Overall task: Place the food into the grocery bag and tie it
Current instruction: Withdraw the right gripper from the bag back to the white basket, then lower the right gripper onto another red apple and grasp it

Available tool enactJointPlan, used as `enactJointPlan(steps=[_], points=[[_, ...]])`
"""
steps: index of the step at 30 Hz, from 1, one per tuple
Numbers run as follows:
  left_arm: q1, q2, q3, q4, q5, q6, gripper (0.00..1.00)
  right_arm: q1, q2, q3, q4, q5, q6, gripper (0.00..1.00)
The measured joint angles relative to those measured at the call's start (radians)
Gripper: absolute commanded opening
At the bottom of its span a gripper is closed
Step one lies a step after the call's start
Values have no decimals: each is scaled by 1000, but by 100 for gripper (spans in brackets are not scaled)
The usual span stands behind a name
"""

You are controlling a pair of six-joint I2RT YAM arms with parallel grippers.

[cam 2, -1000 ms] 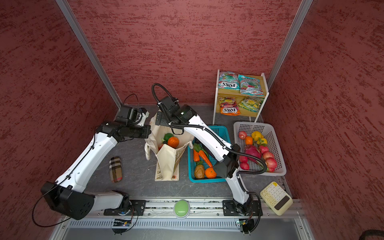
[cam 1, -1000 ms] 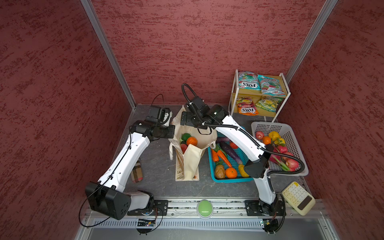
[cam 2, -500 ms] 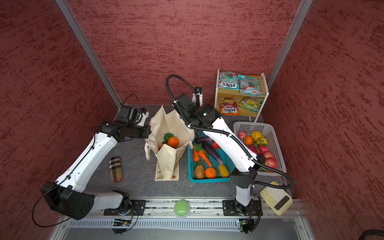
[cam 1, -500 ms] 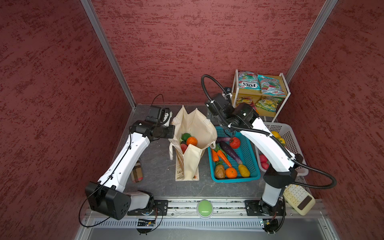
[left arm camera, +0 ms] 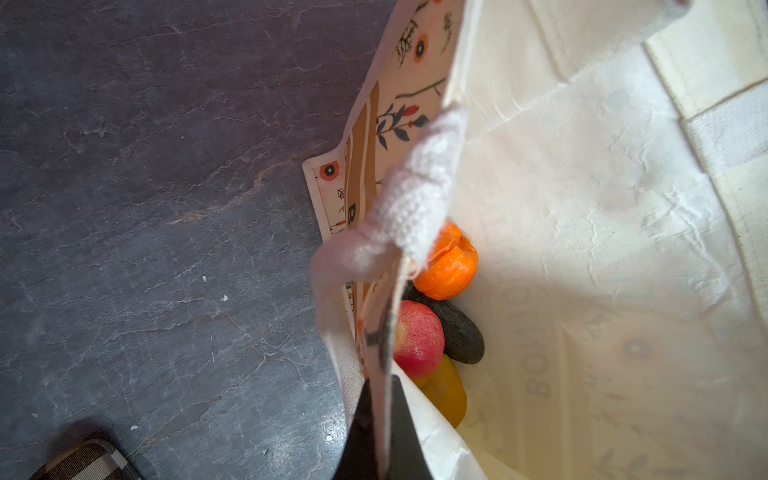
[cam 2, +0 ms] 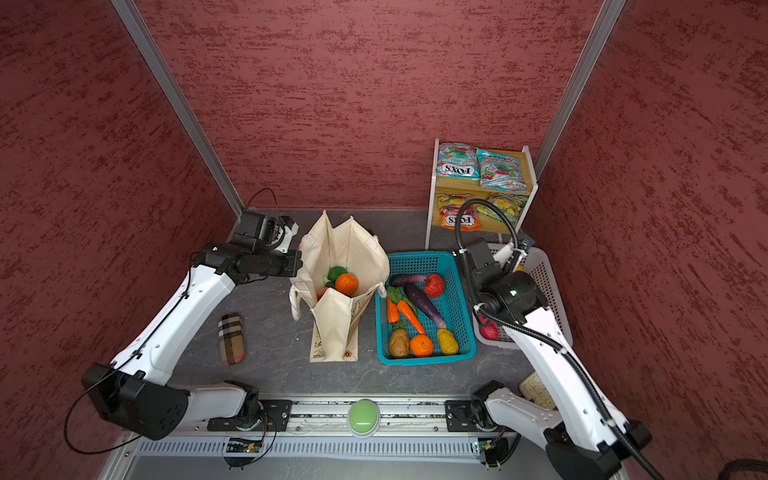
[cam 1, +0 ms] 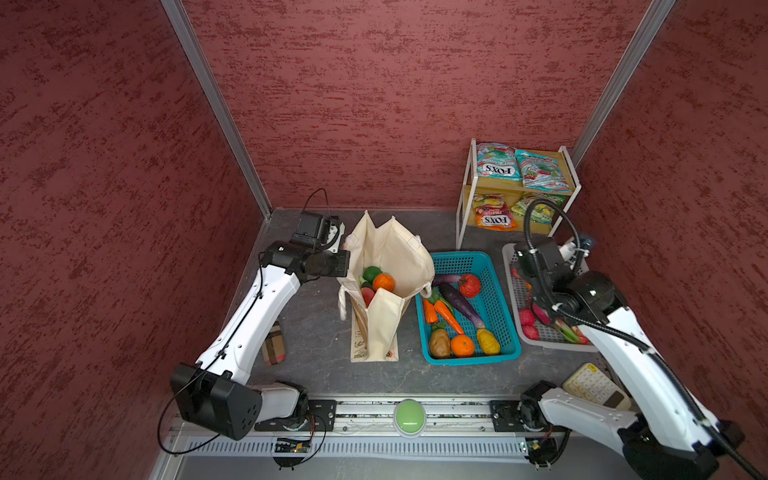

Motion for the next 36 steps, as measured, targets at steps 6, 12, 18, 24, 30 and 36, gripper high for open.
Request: enactJointPlan(steps=[6,12,18,24,30,36], points=[[0,0,0,0,0,0,0,-136,-36,-76,-5,-53,36,85],[0,0,0,0,0,0,0,-271,29,-91,-55,-64,41,91],[-1,0,0,0,0,0,0,-378,76,-121,-84,-51,60,93],[-2,0,0,0,1,0,0,-547,100,-142,-53,-42,23,94],[-3,0,0,0,3,0,0,-662,163,-191,24,-44,-29,96],[-9,0,0,3,4,0,0,-740,206,-249,101,-86,-97,97]])
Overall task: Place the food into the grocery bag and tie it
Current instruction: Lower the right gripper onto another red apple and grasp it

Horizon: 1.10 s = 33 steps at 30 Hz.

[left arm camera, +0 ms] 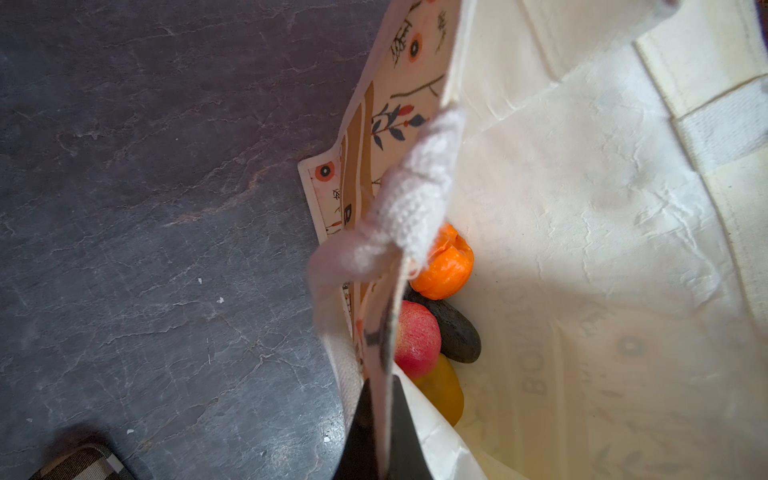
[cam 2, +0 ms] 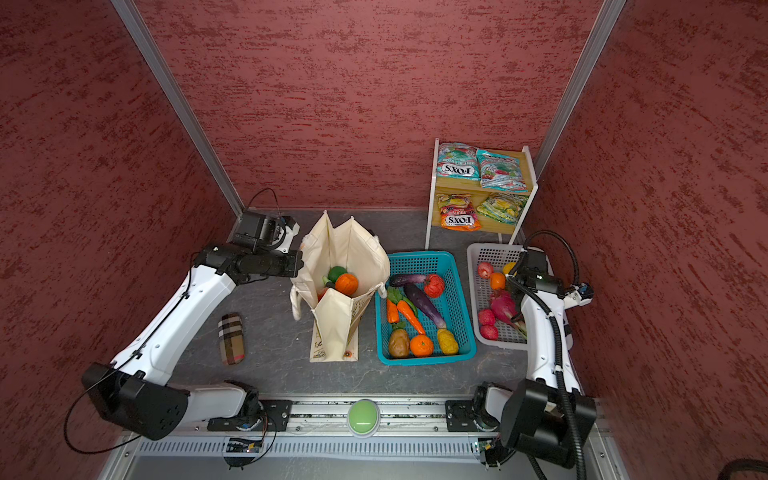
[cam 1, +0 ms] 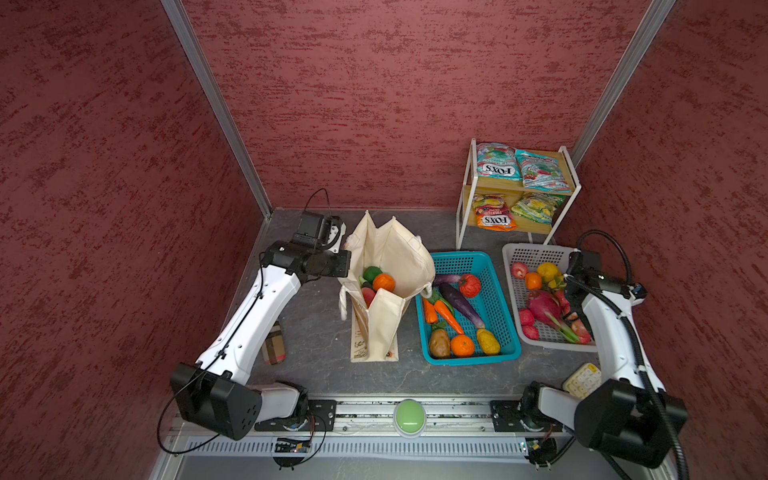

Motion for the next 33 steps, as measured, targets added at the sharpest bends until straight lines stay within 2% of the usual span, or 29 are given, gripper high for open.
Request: enactJointPlan(steps=[9,19,25,33], points=[[-3,0,0,3,0,0,0,-55,35,-39,107,-83,-91,95],[-5,0,0,3,0,0,0,-74,79,-44,174,-124,-169,92],[-5,0,0,3,-1,0,0,-81,108,-62,193,-136,-191,97],[-5,0,0,4,-1,0,0,-84,140,-85,206,-144,-202,98]])
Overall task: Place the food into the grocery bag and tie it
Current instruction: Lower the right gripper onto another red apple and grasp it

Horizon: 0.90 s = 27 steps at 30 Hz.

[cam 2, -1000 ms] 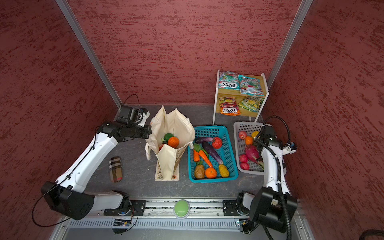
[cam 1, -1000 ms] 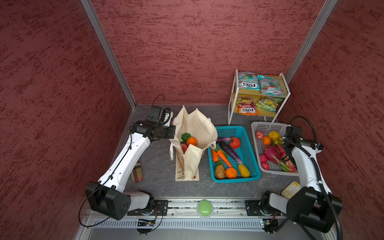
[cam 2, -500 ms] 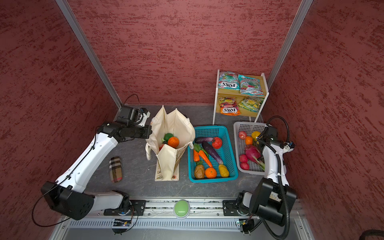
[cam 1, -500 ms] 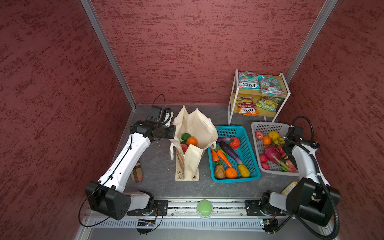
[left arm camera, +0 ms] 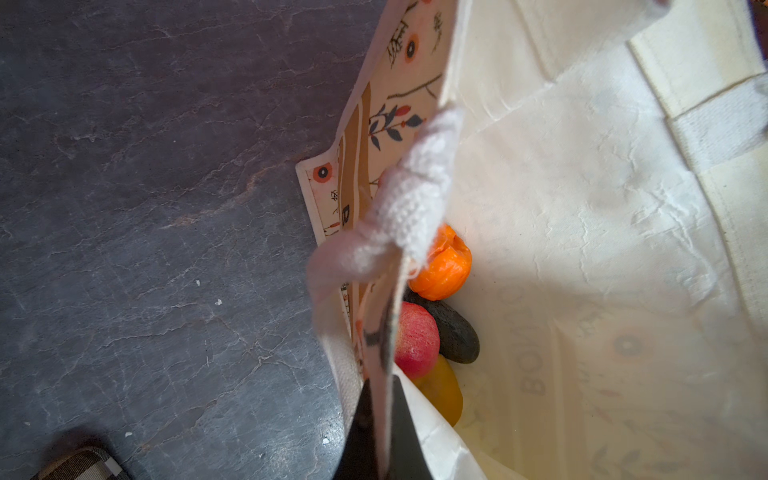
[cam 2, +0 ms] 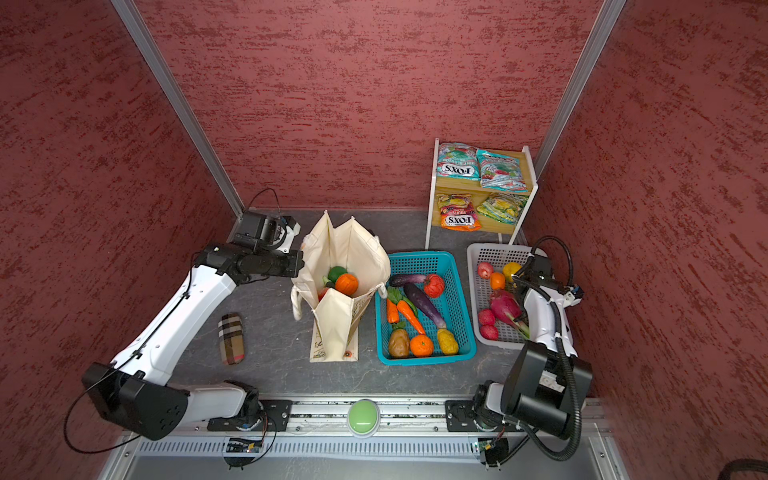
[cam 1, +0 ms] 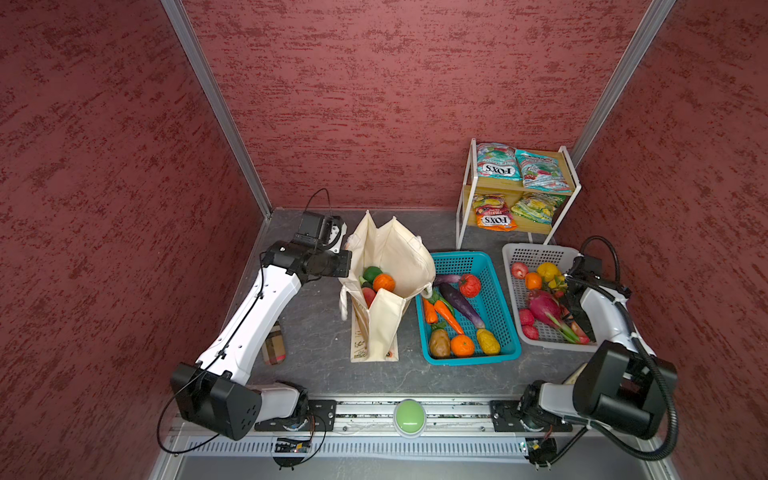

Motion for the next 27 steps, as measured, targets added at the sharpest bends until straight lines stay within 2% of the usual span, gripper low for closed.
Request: enactJointPlan(steps=[10,27], points=[[0,2,0,0,0,0,0,-5,23,-27,38,-25,-18,91],[-3,3,0,0,0,0,0,-11,23,-41,69,-43,-31,68]])
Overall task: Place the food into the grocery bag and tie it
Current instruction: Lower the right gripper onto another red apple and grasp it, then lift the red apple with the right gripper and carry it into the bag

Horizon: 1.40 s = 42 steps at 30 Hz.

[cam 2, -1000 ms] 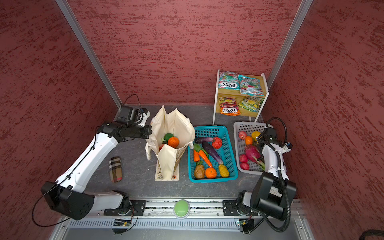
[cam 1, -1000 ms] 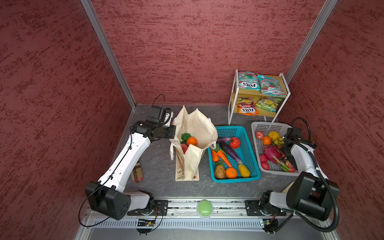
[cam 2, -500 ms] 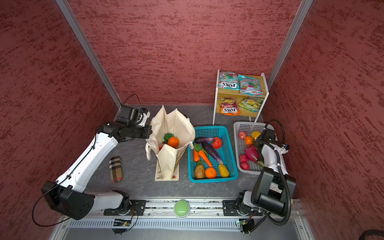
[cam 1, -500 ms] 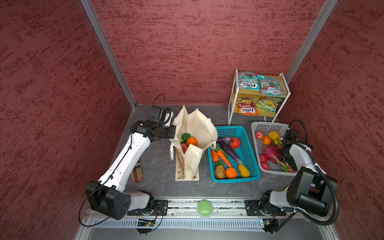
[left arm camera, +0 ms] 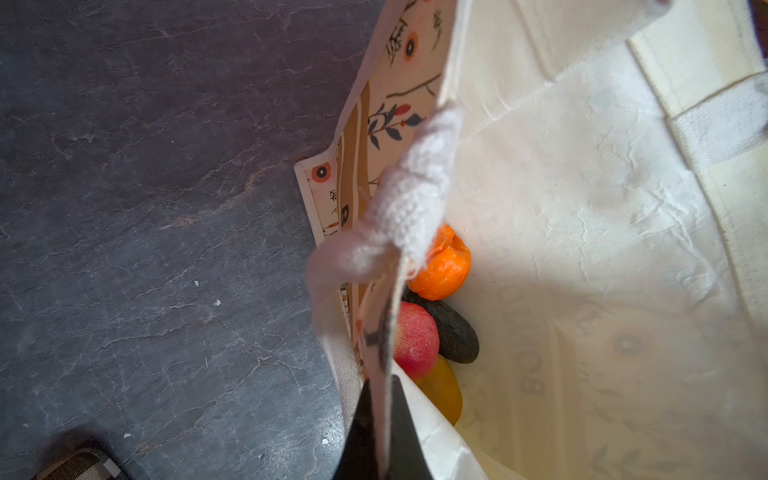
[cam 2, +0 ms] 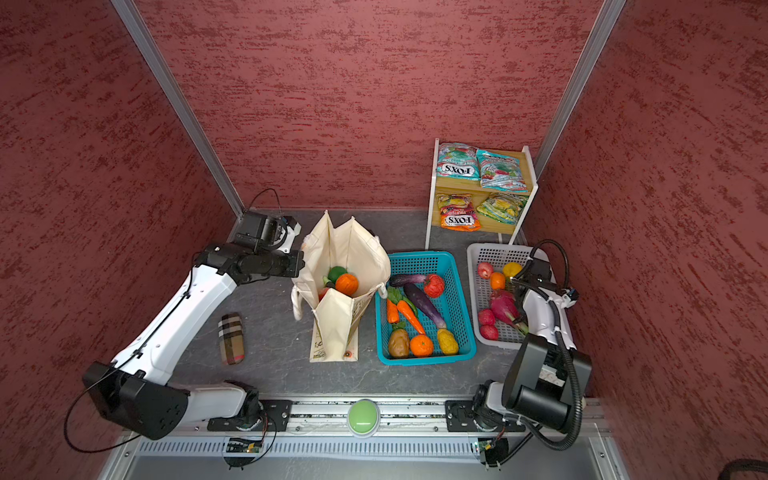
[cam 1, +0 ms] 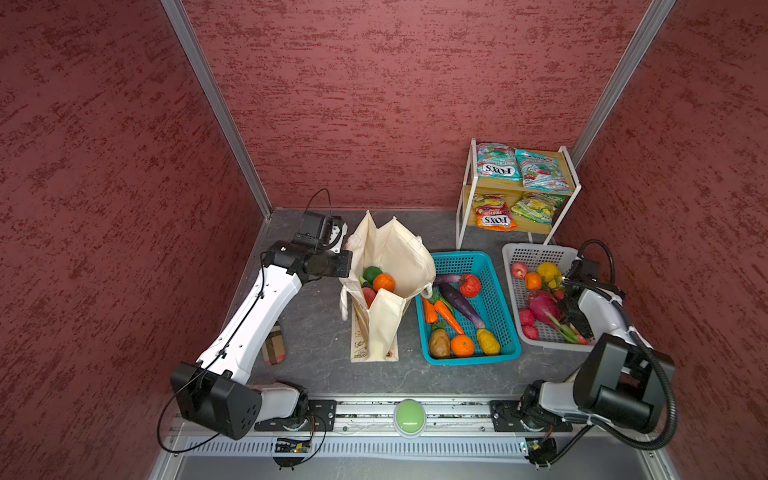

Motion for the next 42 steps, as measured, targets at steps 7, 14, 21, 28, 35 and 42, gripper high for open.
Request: enactJointPlan(steps=[7,14,21,28,35,42], points=[[0,0,0,0,0,0,0,-1,0,0,4,-5,-1,55],[-1,0,0,0,-3,0,0,-2,-50,0,0,-32,-2,50],[-4,0,0,0,-7,0,0,-2,-148,37,-31,-109,1,47],[-5,0,0,0,-8,0,0,-2,-257,96,-44,-242,29,41],[-5,-2,0,0,-8,0,0,14,-303,167,-41,-427,80,41],[-6,-13,-6,0,-8,0,0,155,-296,268,-50,-508,114,40]])
